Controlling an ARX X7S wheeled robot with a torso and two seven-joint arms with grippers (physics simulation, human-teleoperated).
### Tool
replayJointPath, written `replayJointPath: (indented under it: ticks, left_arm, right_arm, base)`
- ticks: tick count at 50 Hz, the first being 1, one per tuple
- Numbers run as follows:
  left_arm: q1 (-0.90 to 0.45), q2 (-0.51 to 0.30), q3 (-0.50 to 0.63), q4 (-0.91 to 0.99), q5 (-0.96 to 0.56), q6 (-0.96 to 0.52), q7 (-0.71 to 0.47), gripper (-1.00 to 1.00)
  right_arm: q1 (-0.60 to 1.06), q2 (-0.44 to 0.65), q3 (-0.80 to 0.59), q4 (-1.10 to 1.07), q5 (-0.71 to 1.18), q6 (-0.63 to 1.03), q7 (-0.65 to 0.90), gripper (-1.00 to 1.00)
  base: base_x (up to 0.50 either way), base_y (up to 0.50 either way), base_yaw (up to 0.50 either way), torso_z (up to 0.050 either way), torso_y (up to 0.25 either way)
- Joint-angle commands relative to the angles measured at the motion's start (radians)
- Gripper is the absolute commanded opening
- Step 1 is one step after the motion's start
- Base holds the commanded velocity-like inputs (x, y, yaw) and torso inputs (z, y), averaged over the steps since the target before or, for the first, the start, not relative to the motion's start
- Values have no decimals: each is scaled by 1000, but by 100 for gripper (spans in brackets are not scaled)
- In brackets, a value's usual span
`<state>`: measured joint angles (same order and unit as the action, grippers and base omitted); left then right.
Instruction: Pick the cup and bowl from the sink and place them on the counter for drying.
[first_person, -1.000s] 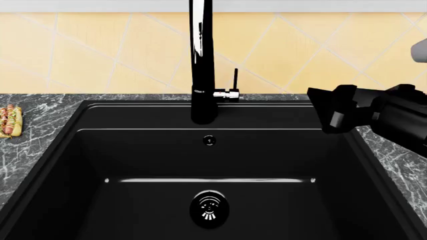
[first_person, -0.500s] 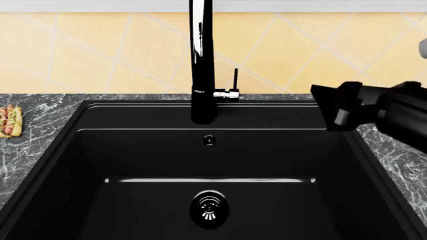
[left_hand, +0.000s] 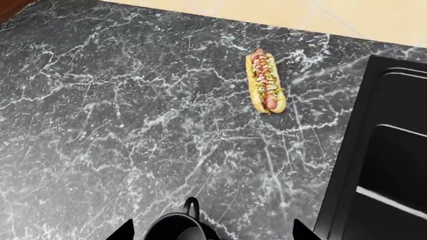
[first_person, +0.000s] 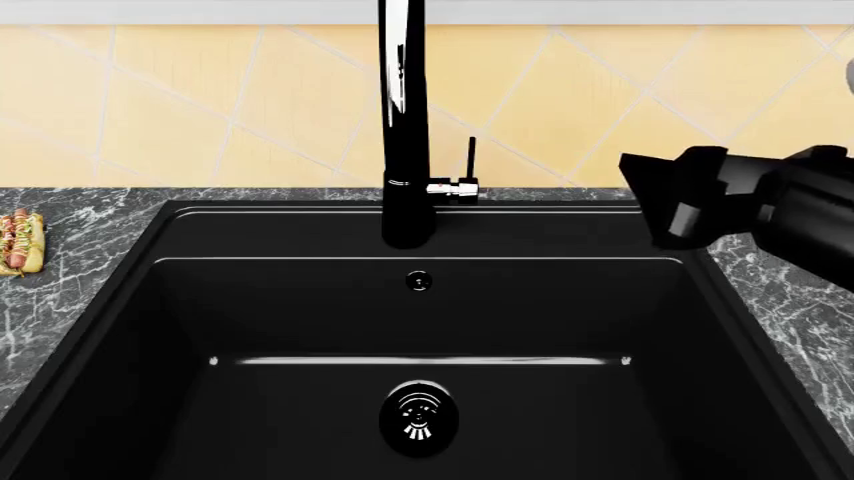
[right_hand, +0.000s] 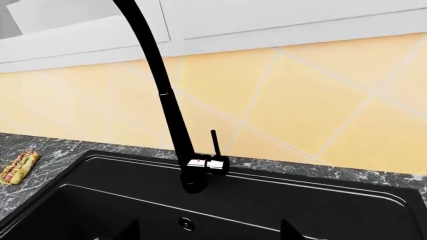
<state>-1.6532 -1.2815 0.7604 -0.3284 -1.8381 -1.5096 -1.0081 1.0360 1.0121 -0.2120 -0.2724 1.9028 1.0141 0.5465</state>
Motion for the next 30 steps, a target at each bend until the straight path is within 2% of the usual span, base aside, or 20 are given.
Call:
replayJointPath:
  ticks: [1, 4, 7, 9, 13, 17, 30]
  left_arm:
    - [-135, 30, -9, 97, -125, -18, -52, 100]
    - [-103, 45, -28, 180, -109, 37, -20, 100]
    - [-94, 88, -30, 210, -159, 84, -40, 100]
    - [-86, 120, -25, 238, -134, 84, -24, 100]
    - [-85, 172, -41, 215, -22, 98, 111, 100]
    - [-96, 212, -49, 216, -14, 114, 145, 100]
    - [-50, 296, -45, 321, -91, 181, 112, 100]
  right_arm:
    - [11, -8, 3, -7, -13, -12, 5, 100]
    - [10, -9, 5, -12, -23, -18, 7, 100]
    - [33, -13, -5, -11, -26, -10, 21, 100]
    - [57, -17, -15, -10, -24, 0, 31, 100]
    - [81, -31, -21, -1, -34, -3, 38, 100]
    - [106, -39, -33, 3, -31, 5, 54, 100]
    - [237, -20, -71, -5, 63, 60, 141, 100]
  base:
    - [0, 0, 0, 0, 0]
    - [0, 0, 0, 0, 0]
    - [0, 0, 0, 0, 0]
    - [0, 0, 0, 0, 0]
    - [0, 0, 0, 0, 0]
    - [0, 0, 0, 0, 0]
    - [0, 0, 0, 0, 0]
